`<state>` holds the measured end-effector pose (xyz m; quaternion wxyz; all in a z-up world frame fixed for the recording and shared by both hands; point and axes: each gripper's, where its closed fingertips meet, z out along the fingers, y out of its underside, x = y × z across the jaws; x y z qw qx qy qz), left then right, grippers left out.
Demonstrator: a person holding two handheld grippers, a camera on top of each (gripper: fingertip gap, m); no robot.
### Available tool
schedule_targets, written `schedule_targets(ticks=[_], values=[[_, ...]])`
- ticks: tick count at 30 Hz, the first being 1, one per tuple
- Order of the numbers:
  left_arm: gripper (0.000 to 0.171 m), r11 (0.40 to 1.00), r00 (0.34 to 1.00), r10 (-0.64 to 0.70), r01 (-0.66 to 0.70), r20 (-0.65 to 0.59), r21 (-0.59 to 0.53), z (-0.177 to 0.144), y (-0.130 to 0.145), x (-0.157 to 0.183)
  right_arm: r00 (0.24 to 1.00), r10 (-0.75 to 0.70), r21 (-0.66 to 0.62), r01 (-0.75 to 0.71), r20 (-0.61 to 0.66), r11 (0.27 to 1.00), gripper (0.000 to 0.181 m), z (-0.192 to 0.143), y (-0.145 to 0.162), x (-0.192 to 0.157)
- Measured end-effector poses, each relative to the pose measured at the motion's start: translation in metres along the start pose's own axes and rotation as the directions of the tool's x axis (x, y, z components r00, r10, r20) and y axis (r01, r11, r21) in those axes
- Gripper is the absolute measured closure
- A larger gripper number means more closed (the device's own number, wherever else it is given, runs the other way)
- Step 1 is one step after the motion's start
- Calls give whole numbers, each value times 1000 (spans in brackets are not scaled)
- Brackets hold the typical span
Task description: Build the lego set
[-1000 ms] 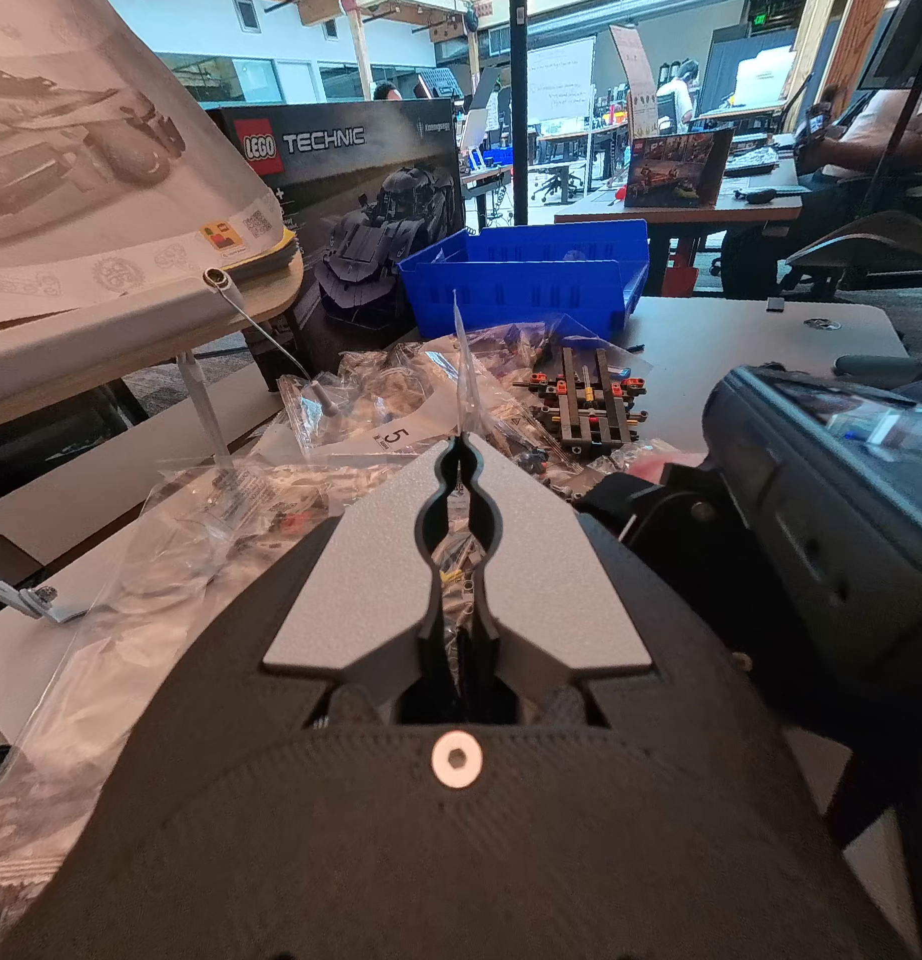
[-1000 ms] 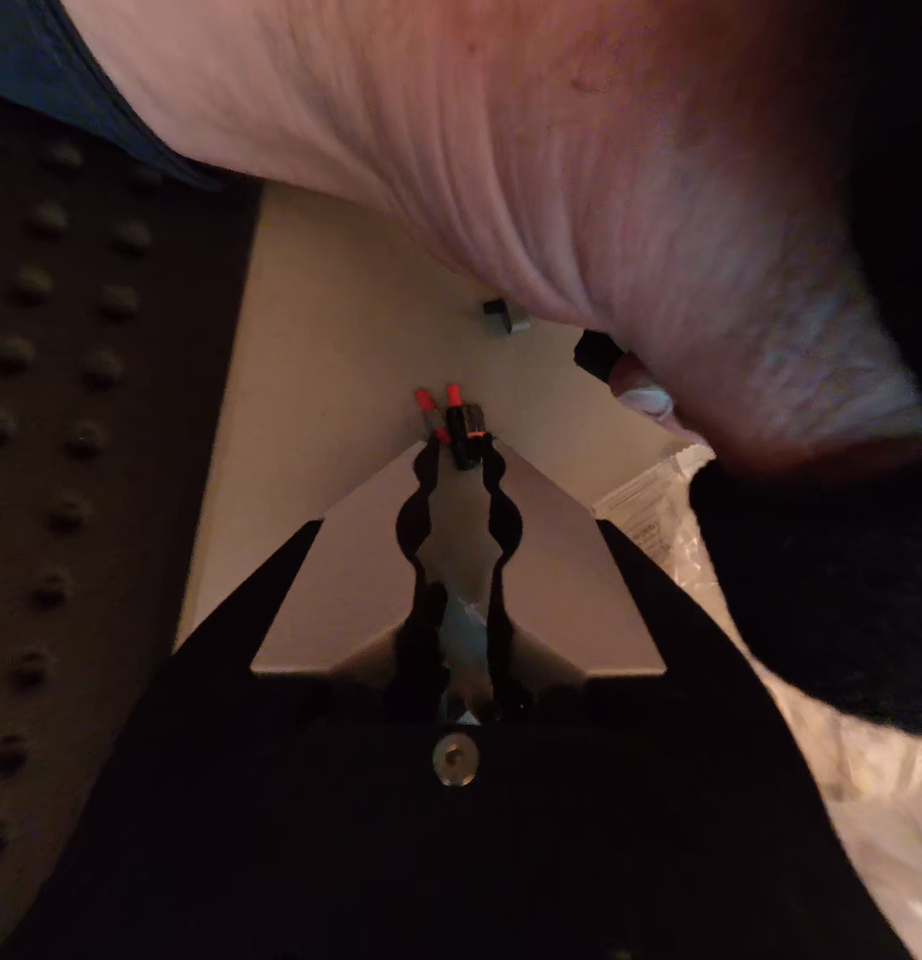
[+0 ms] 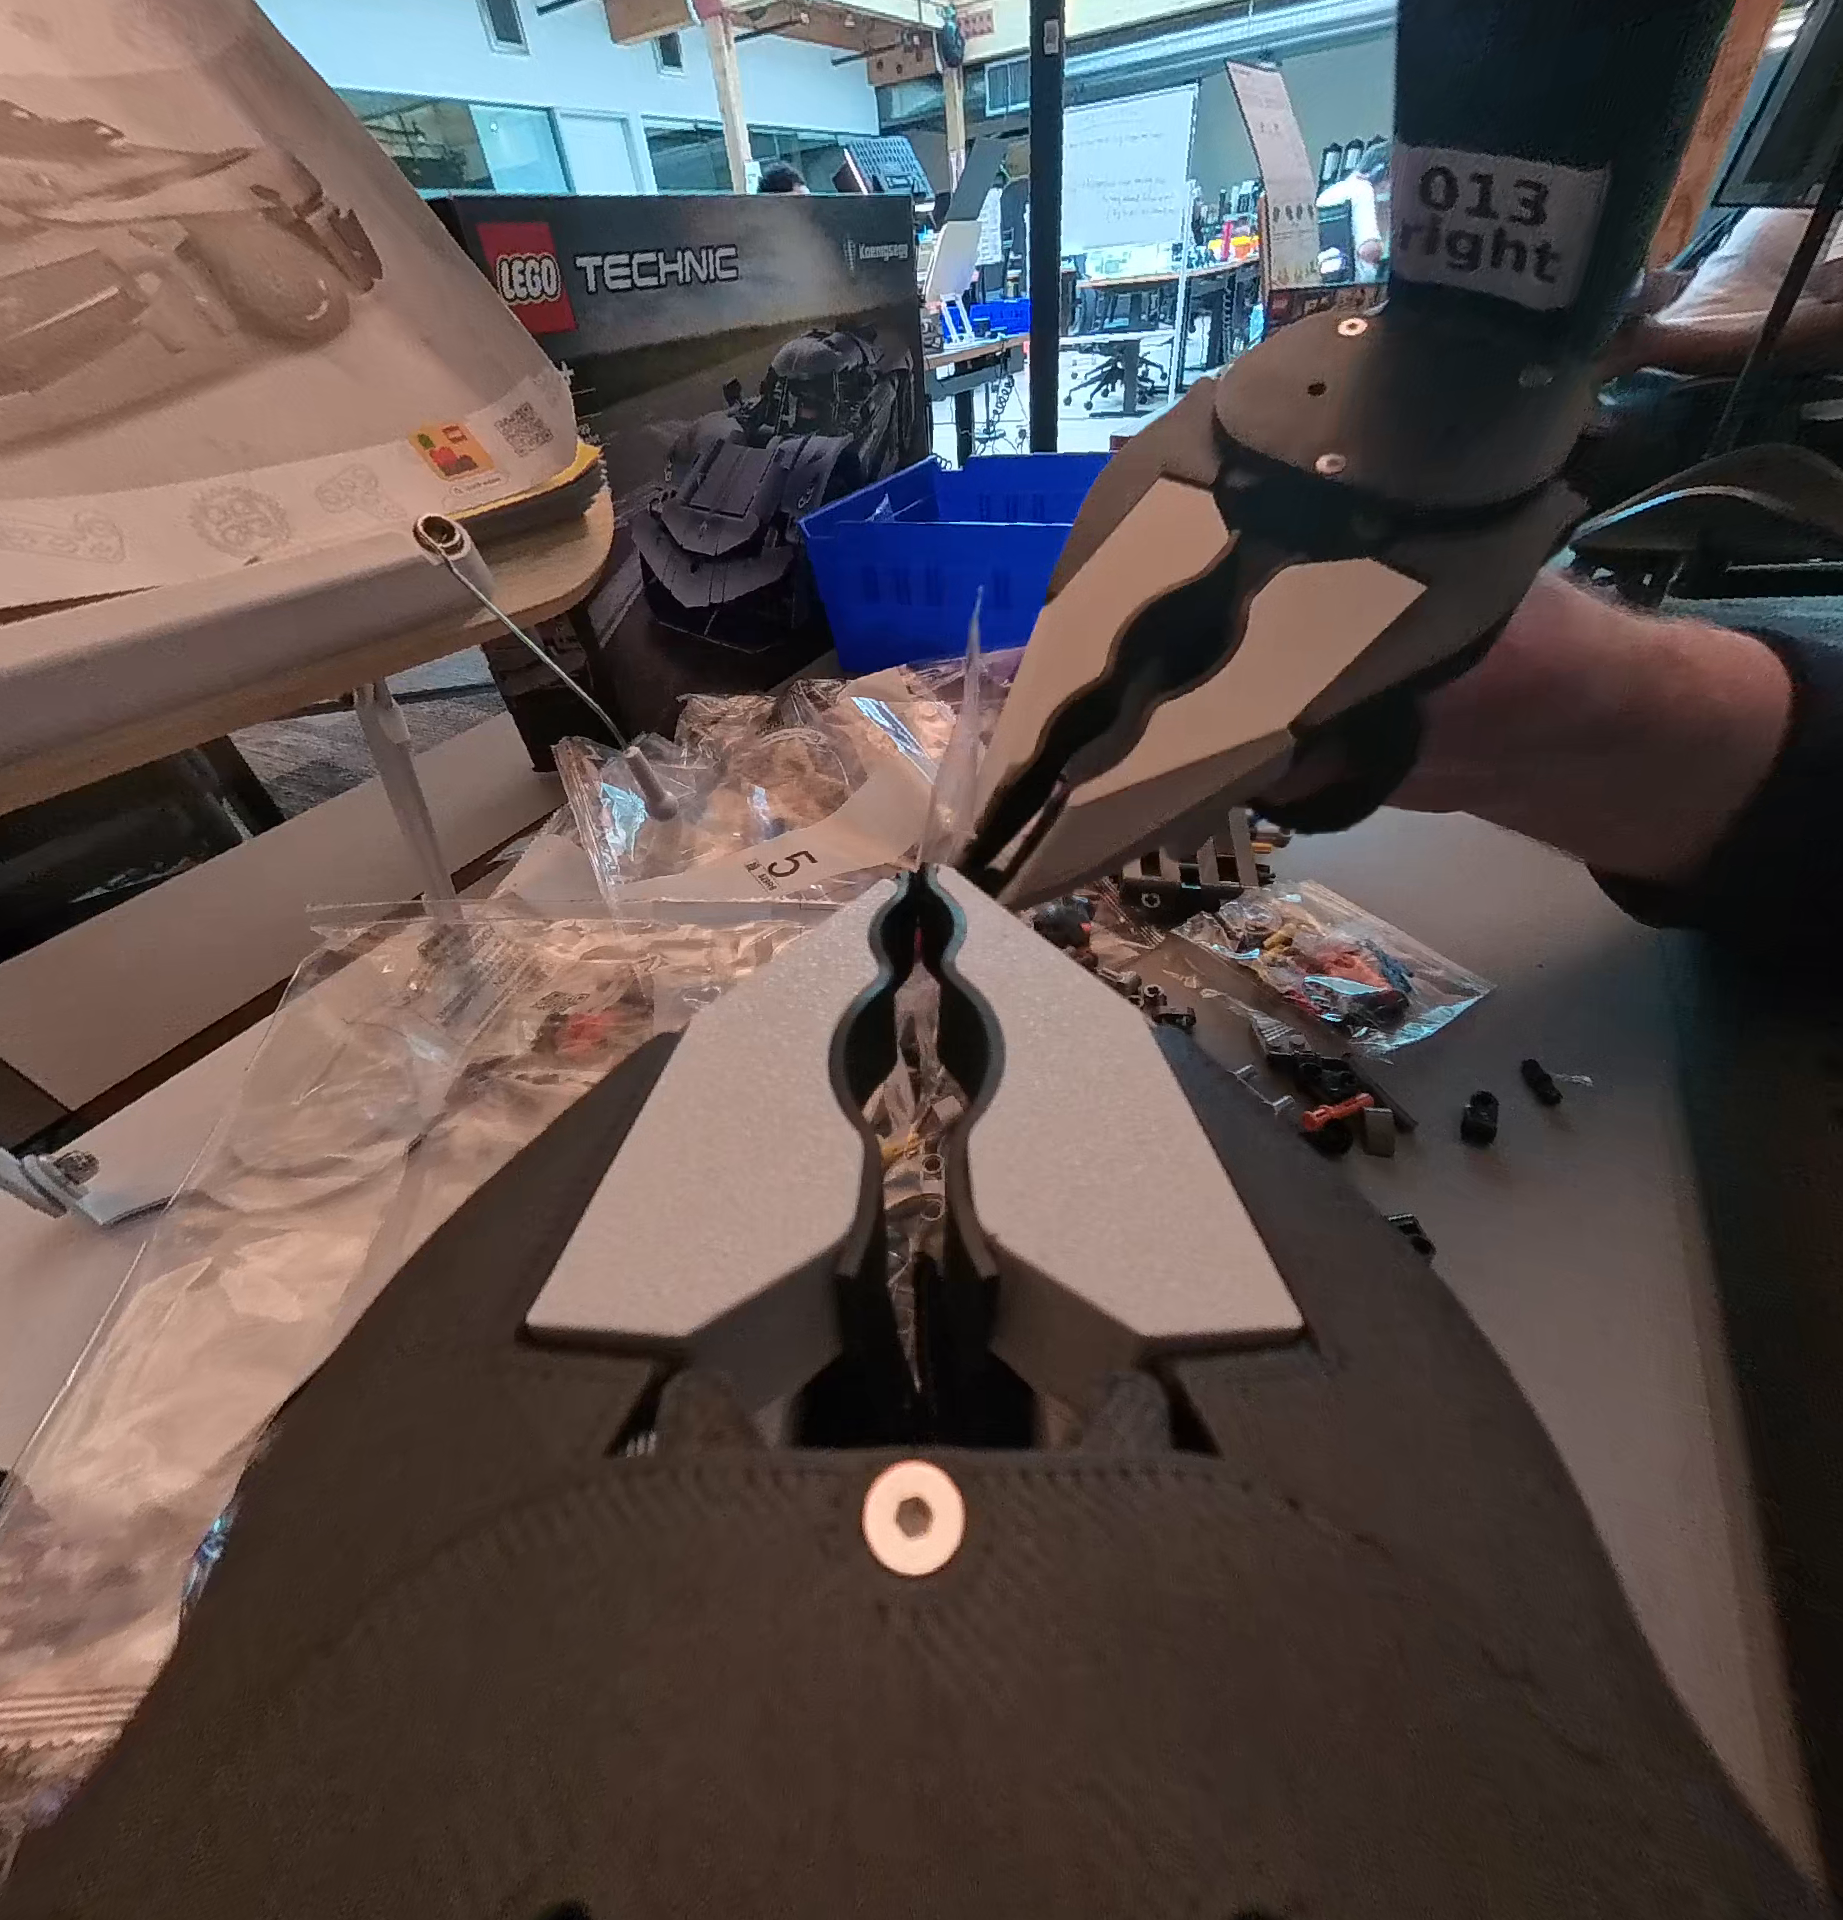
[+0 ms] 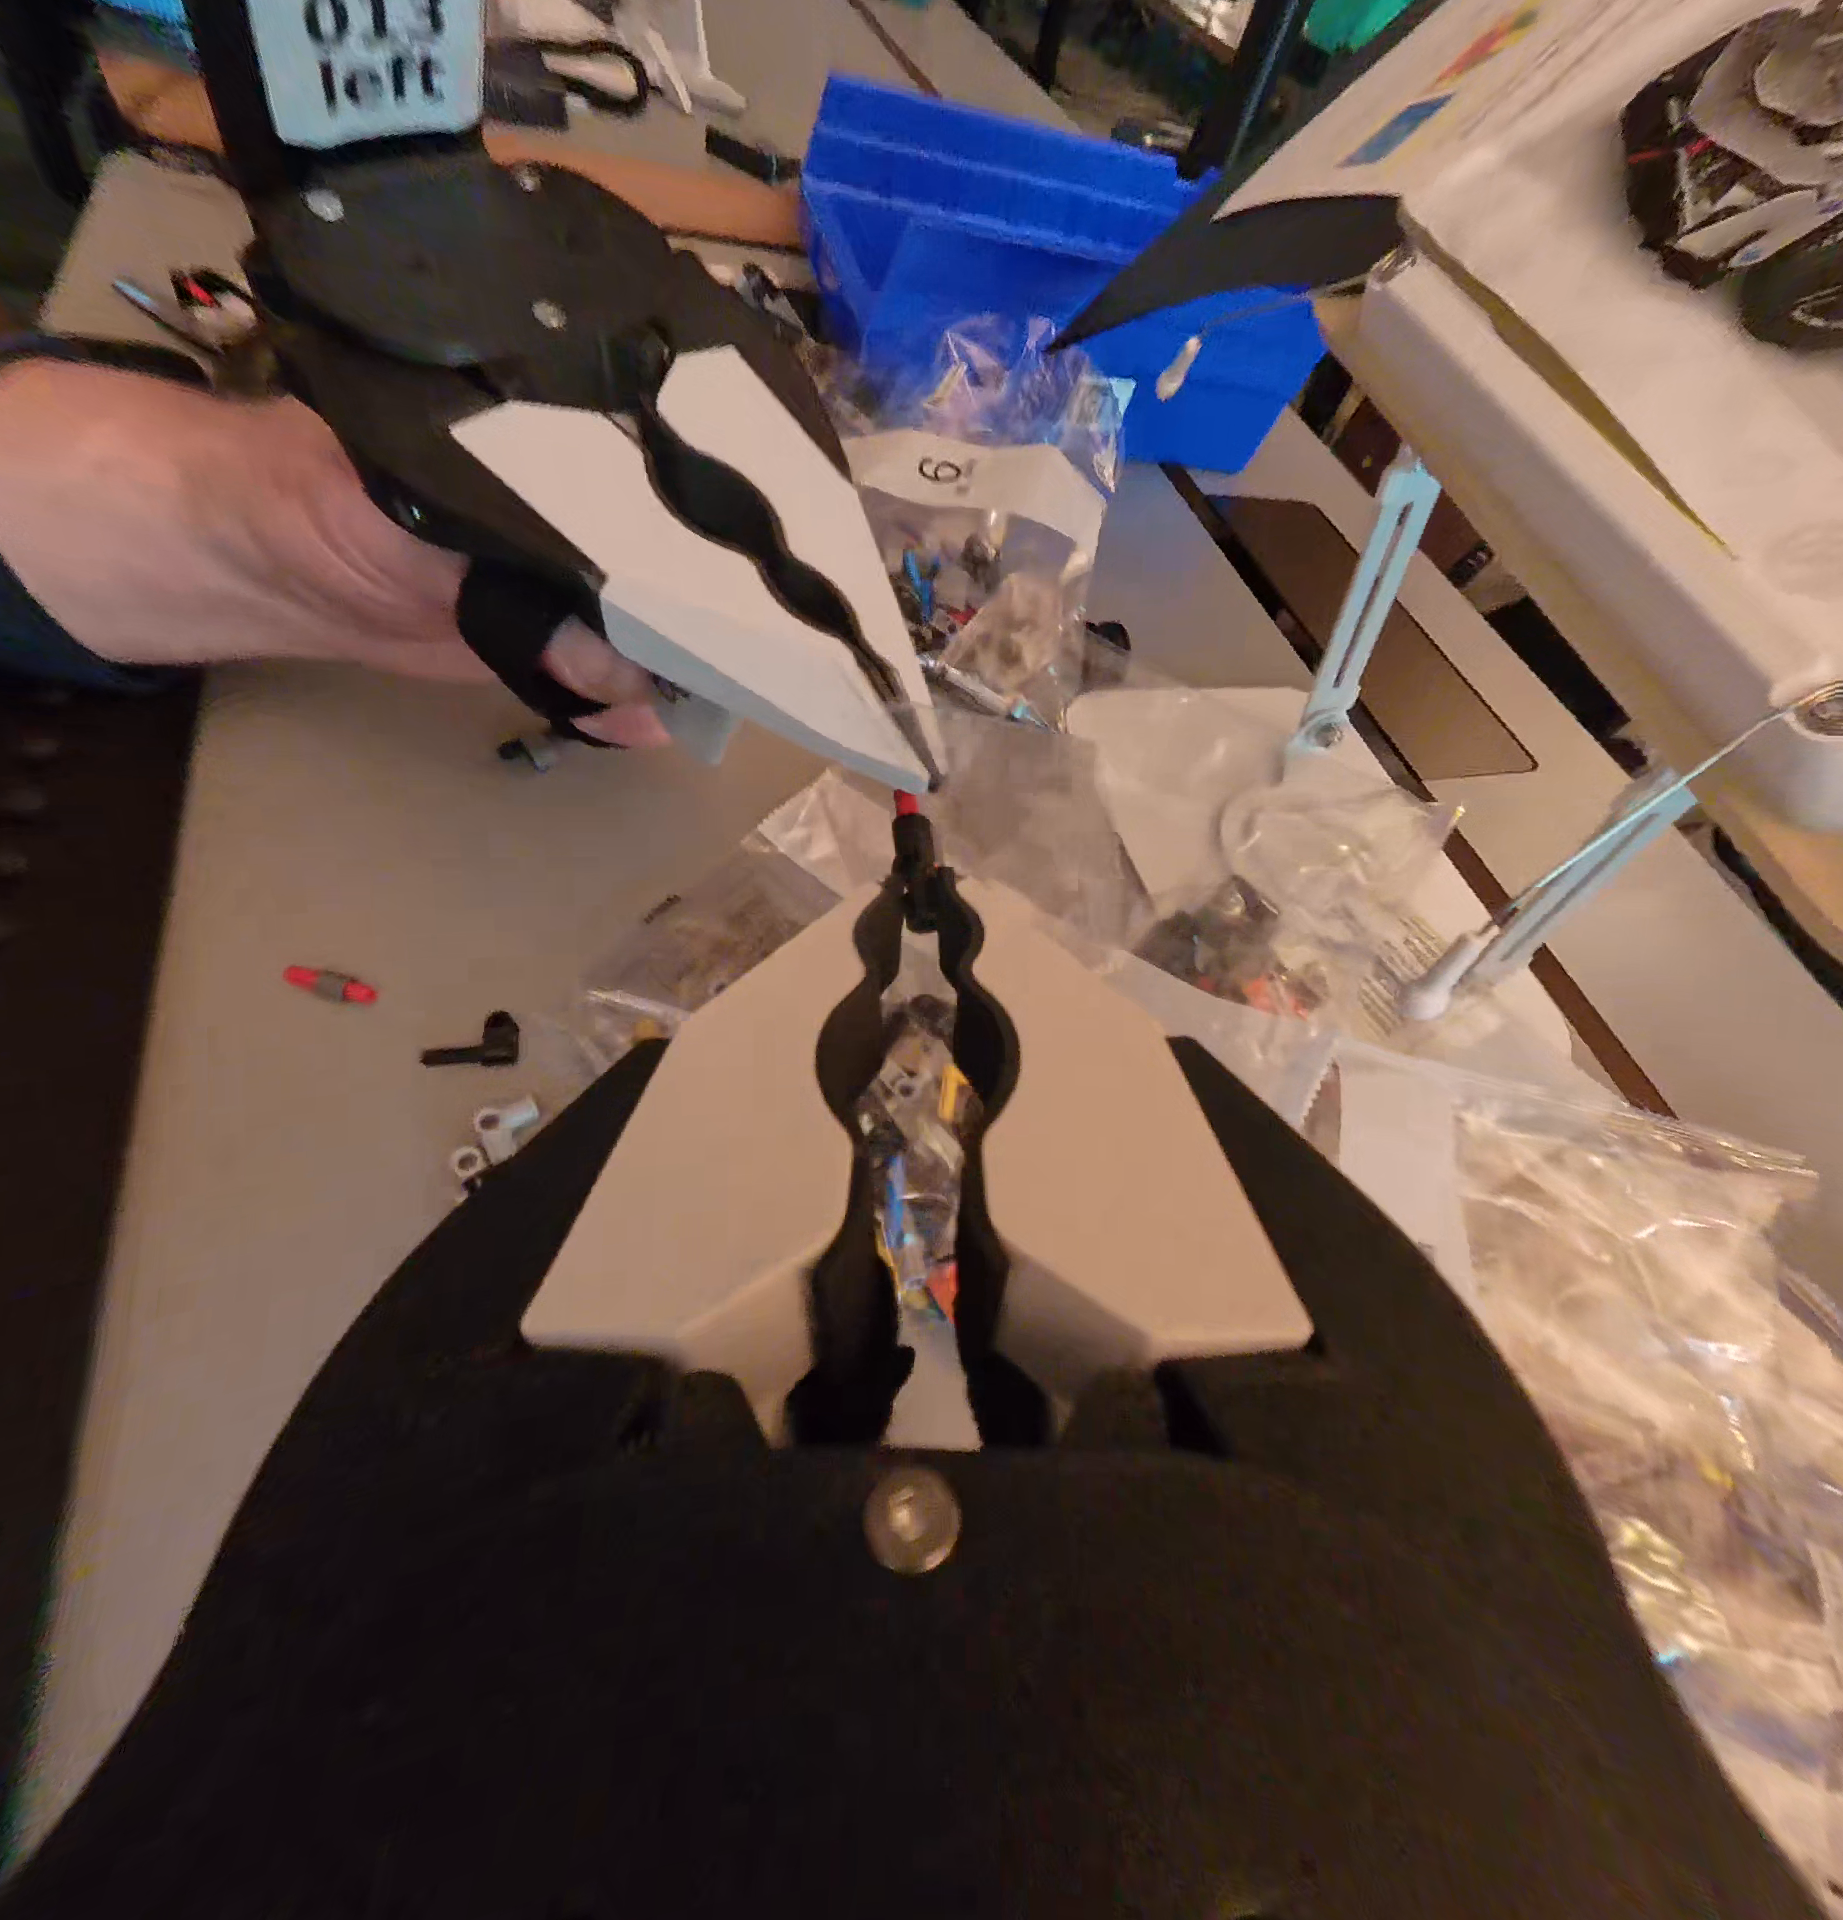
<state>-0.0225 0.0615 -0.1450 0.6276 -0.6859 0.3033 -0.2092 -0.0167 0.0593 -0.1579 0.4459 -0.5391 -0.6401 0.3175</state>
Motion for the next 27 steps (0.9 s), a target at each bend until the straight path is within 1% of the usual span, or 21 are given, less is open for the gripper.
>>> schedule_targets(ticks=[4,7,13,19,21,23,24,27], values=[[171,1000,1000,-1,1,-2,-2,1,1,0,999,-7,-41,6,-40,999,179,-1,8,8],[171,1000,1000,-4,4,1,1,0,0,0,997,-31,-42,28,-65,999,179,-6,4,10],[171,1000,1000,-10,10,2,-2,1,1,-1,973,-158,-186,126,-167,974,180,-13,15,20],[171,1000,1000,-10,10,-1,-9,2,3,0,966,-198,-151,173,-168,973,181,-15,4,13],[171,1000,1000,-9,9,-4,-10,3,3,1,958,-228,-161,200,-174,966,181,-15,2,11],[171,1000,1000,-7,7,-6,-13,3,4,2,953,-262,-192,231,-155,954,181,-12,4,6],[171,1000,1000,-7,7,-6,-14,3,4,2,958,-261,-188,236,-117,953,181,-10,6,-1],[171,1000,1000,-8,8,-1,-13,3,4,0,981,-183,-192,191,60,962,180,-1,18,-26]])
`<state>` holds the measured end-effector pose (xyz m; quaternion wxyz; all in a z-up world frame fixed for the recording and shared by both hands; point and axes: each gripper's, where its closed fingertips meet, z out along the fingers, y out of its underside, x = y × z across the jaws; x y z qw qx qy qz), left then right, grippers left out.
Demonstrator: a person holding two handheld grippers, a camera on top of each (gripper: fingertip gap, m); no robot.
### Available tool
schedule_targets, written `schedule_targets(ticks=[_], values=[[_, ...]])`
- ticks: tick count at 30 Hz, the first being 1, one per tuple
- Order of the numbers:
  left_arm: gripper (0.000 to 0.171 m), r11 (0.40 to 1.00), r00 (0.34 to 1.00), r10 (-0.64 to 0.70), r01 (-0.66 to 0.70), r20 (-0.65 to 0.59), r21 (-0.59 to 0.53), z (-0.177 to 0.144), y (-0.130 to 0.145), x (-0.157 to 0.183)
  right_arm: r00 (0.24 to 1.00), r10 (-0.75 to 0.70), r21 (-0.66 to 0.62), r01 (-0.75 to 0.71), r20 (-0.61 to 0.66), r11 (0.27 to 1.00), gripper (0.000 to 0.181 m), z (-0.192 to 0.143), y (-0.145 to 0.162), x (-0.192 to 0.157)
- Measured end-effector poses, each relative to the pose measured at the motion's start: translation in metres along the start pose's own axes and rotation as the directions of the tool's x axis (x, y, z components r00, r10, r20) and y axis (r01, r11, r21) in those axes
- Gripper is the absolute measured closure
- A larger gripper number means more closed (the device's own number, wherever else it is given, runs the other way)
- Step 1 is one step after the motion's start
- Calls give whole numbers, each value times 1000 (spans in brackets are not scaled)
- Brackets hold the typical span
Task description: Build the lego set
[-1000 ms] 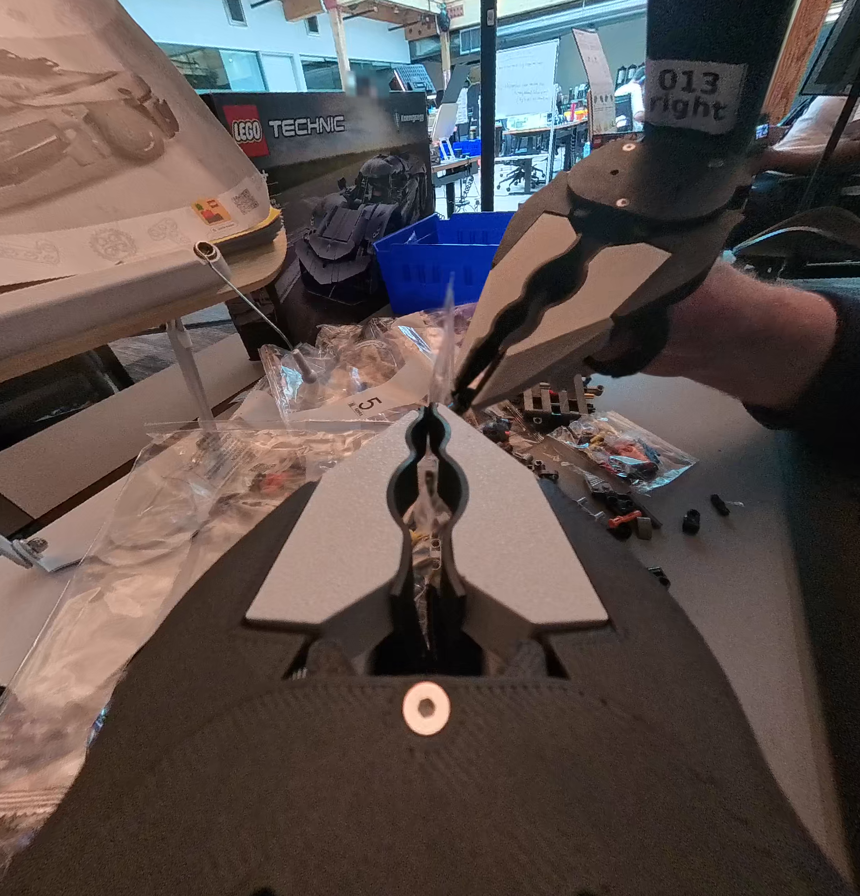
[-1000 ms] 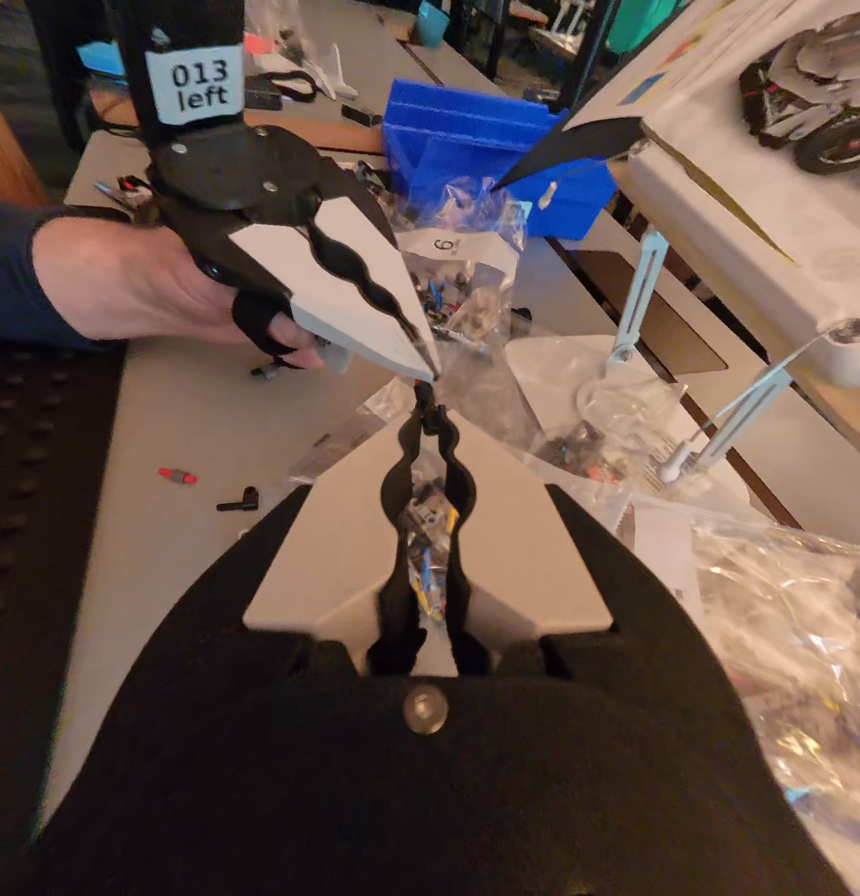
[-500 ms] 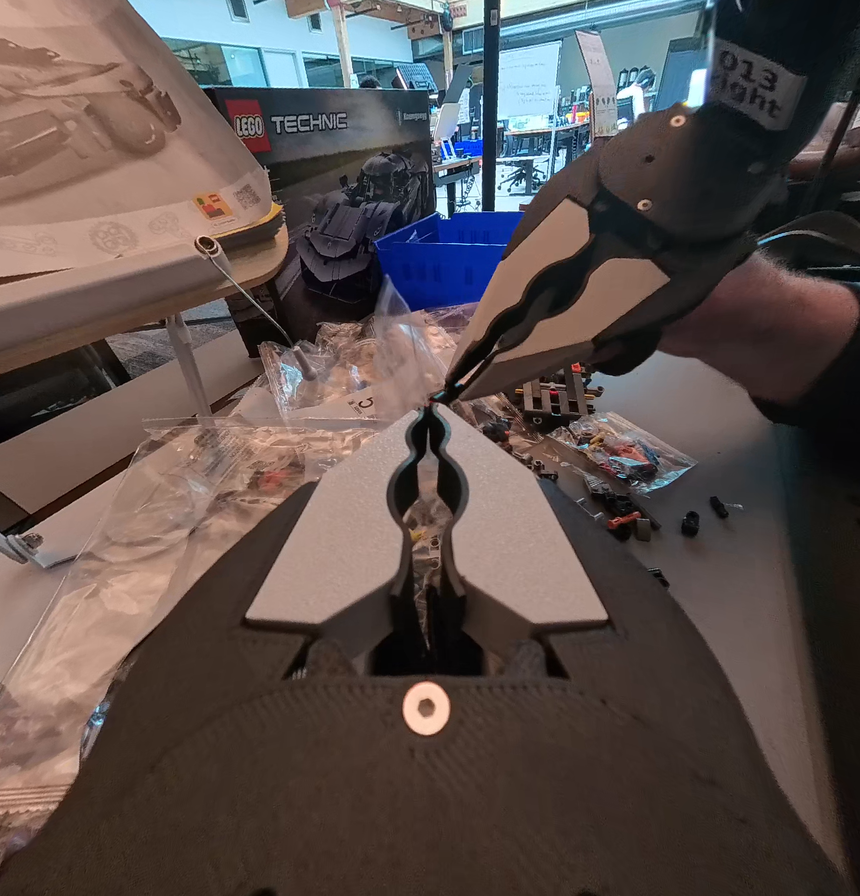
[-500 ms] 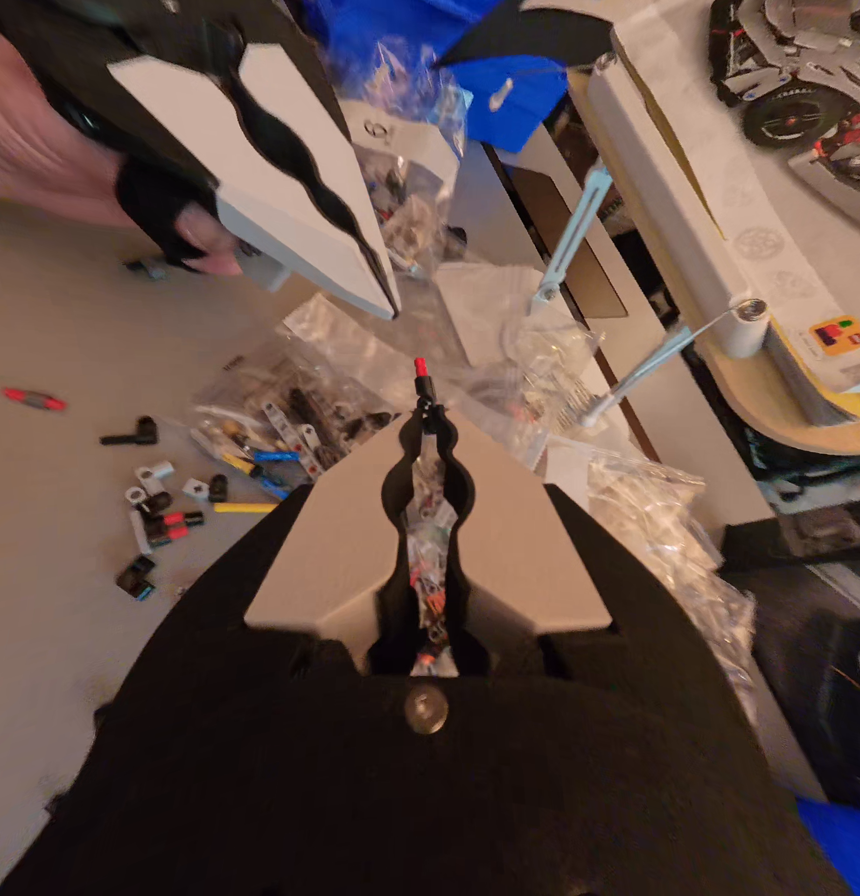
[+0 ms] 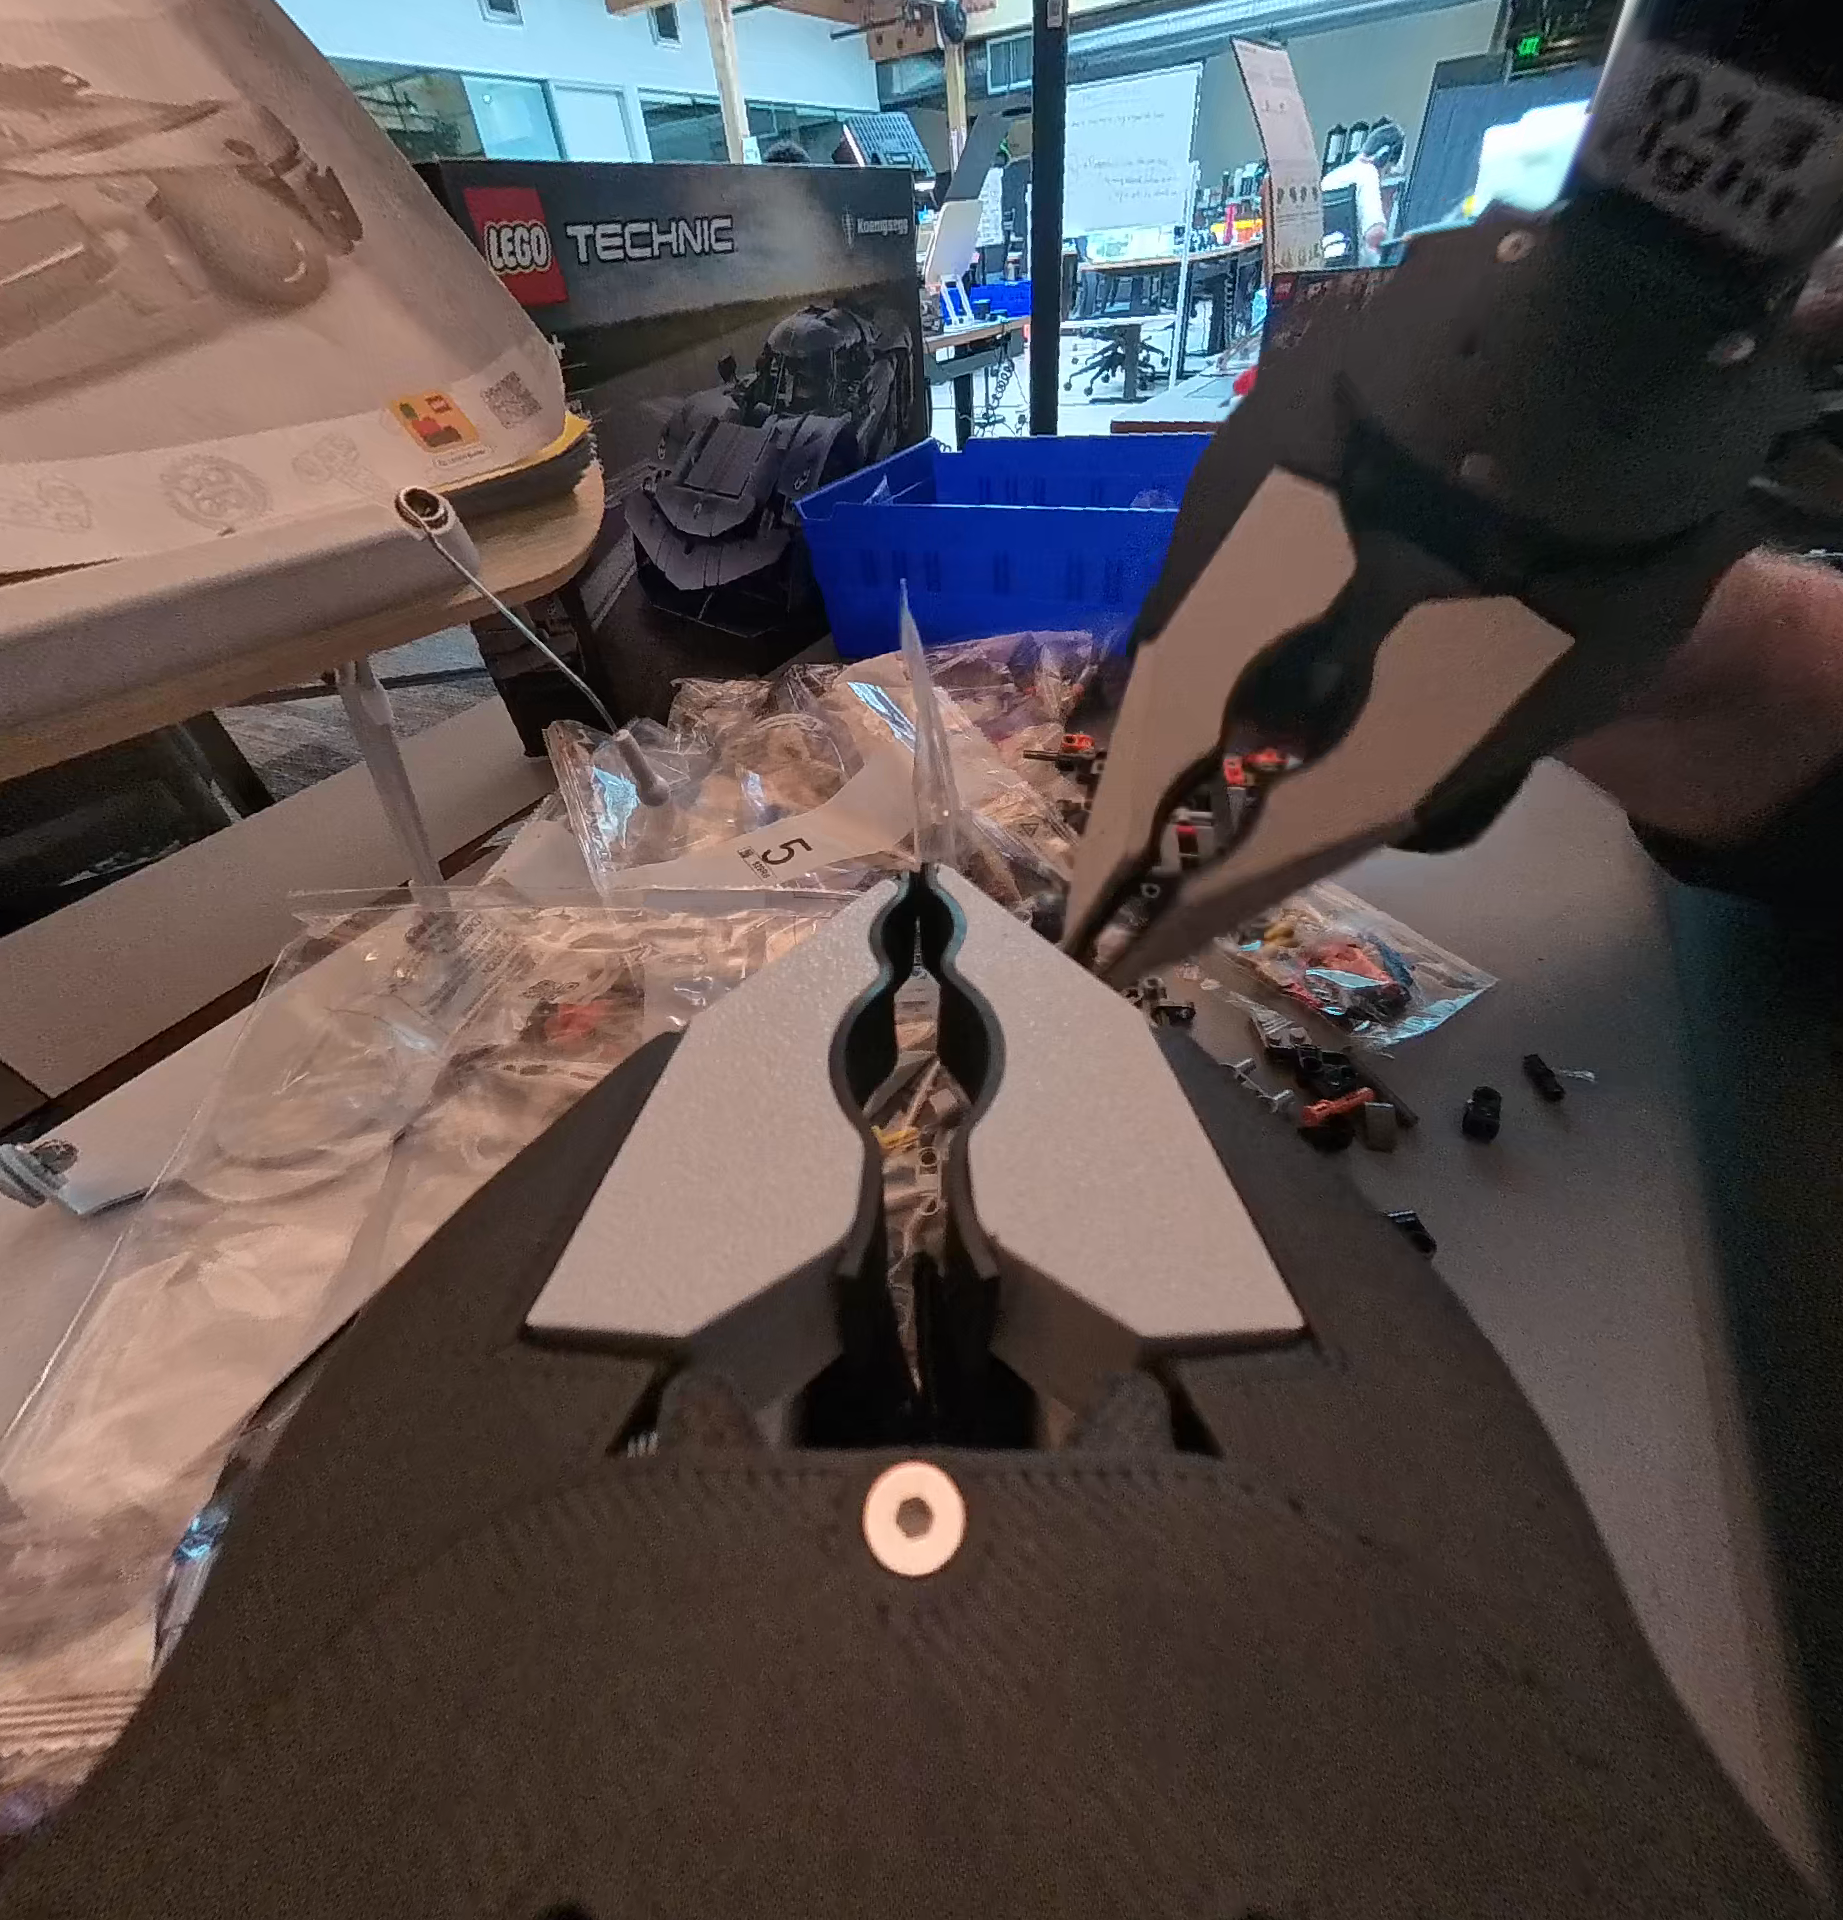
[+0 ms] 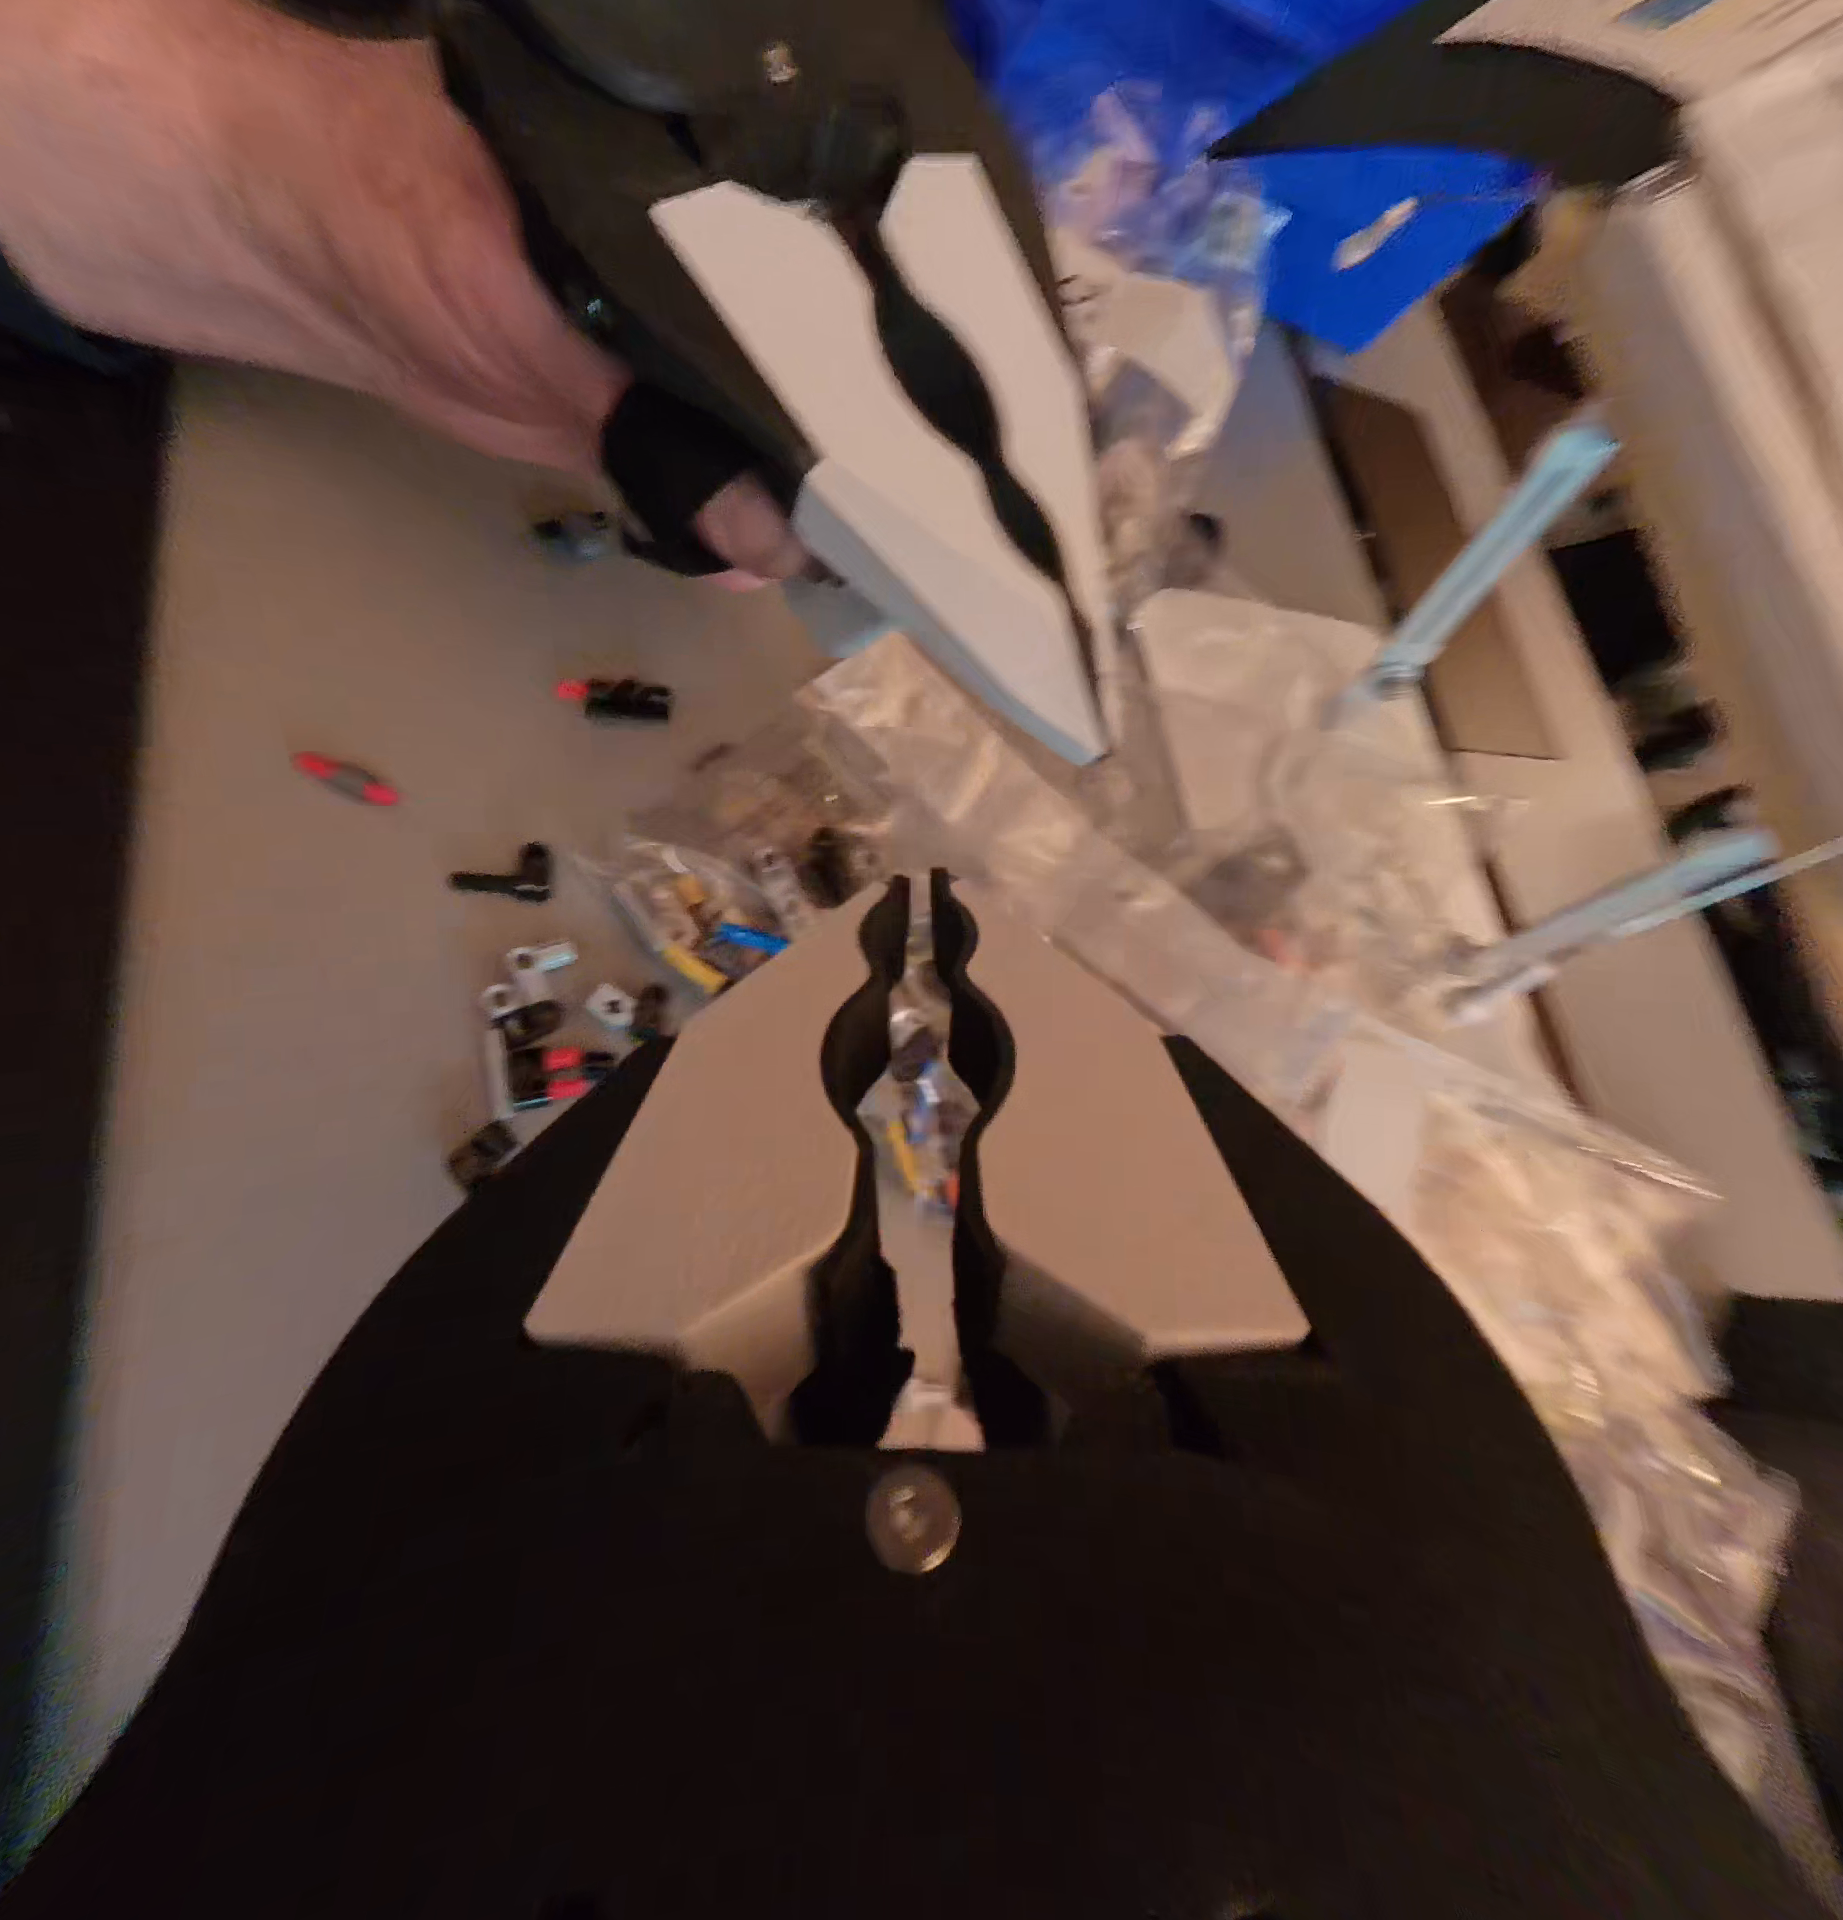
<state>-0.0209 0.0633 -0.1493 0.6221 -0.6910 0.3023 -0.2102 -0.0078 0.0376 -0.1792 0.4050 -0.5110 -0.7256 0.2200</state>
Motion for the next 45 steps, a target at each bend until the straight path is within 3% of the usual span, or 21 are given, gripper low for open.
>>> schedule_targets(ticks=[9,14,21,24,32,39,45], values=[[171,1000,997,2,-4,71,19,-14,-7,-22,956,8,-14,-4,292,1000,162,56,-16,-72],[171,999,994,-22,18,109,36,-21,-10,-33,945,7,-114,32,327,993,158,96,-3,-89],[171,999,994,-16,12,107,33,-20,-10,-32,937,-5,-124,51,348,991,169,113,-5,-96],[171,999,994,-11,8,106,31,-20,-10,-31,938,-3,-119,47,346,992,178,109,-7,-94],[171,999,994,-21,17,103,33,-21,-9,-31,970,-9,-29,17,244,999,178,64,-13,-53],[171,1000,997,-18,16,78,19,-15,-6,-24,998,68,146,-66,-11,987,179,13,-27,14],[171,1000,999,-14,14,51,5,-10,-3,-16,988,84,207,-55,-130,977,181,-1,-32,35]])
